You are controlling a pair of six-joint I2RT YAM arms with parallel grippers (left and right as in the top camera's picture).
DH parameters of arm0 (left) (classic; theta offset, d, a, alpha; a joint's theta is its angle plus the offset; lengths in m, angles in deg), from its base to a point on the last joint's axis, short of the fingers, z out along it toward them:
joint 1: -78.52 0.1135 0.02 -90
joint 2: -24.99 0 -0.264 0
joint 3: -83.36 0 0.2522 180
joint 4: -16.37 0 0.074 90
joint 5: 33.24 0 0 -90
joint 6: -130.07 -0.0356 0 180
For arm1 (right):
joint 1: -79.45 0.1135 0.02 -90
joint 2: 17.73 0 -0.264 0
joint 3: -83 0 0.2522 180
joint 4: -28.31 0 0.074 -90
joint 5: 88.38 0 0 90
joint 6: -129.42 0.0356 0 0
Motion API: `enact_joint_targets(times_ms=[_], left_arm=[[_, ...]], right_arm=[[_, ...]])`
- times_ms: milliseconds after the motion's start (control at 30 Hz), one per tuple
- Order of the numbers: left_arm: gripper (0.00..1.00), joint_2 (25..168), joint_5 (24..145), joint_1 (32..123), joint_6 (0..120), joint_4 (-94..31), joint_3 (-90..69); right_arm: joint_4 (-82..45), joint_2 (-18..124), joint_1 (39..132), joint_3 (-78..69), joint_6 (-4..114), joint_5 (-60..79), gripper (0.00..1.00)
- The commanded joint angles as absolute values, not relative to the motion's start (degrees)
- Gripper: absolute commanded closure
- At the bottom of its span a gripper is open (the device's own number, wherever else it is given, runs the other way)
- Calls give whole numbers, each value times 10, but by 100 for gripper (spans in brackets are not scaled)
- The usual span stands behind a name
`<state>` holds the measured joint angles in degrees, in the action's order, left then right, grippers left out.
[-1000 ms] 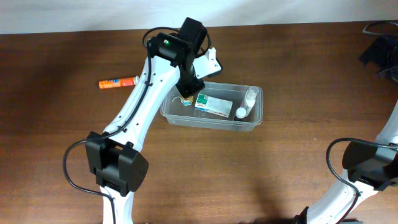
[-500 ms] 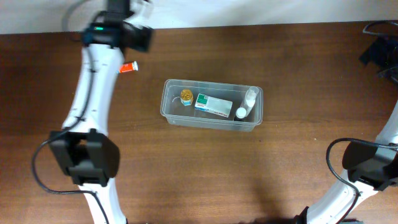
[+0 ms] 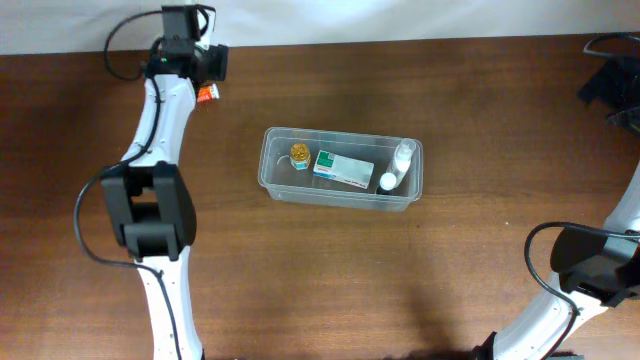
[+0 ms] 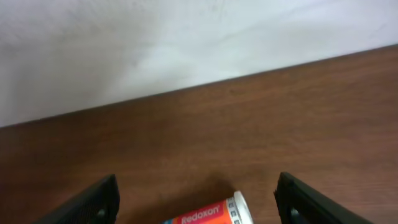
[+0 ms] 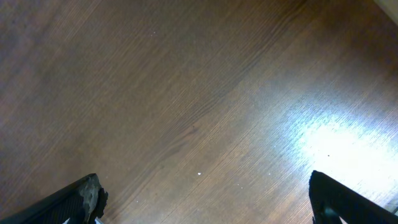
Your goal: Pack container
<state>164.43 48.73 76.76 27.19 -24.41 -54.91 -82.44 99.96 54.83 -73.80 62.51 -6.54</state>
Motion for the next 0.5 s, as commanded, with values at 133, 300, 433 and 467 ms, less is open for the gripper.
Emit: enact_joint_targets(times_ms=[133, 300, 433, 467], left_arm=[[19, 1697, 464, 776, 263, -196, -553], [19, 1725, 464, 785, 263, -183, -553], [19, 1749, 464, 796, 263, -184, -553], [19, 1752, 464, 798, 263, -184, -553]], right_arm=[[-827, 989, 547, -746, 622, -75, 1], [-827, 989, 547, -746, 622, -75, 2], [-827, 989, 547, -746, 622, -75, 2], [-827, 989, 547, -746, 622, -75, 1]])
